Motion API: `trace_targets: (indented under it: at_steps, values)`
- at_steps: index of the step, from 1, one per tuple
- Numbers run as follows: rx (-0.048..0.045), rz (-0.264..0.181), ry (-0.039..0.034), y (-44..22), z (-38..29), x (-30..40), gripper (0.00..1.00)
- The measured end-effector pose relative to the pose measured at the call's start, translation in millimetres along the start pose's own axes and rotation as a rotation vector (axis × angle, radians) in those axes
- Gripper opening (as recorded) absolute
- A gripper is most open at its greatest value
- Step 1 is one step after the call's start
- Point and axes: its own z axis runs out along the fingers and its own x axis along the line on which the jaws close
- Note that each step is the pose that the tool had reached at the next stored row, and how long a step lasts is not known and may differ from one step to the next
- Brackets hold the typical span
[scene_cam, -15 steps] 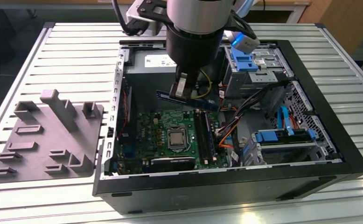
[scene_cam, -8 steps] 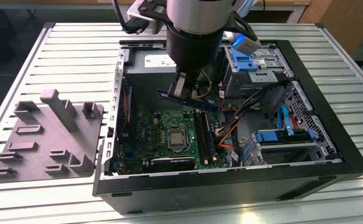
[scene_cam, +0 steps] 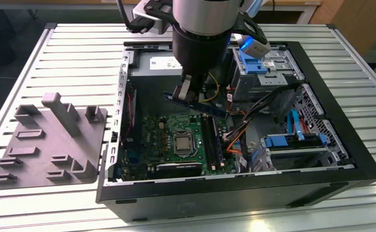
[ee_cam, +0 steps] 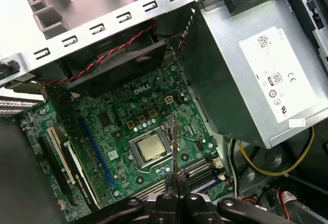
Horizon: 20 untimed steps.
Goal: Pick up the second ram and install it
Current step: 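Insert the second ram into the second slot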
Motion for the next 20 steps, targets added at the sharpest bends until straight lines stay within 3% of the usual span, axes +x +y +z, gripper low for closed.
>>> trace_targets:
  at_steps: [20]
  values:
    - [0.0088,0.110,-0.0067,0.0,0.1,0.0,0.12]
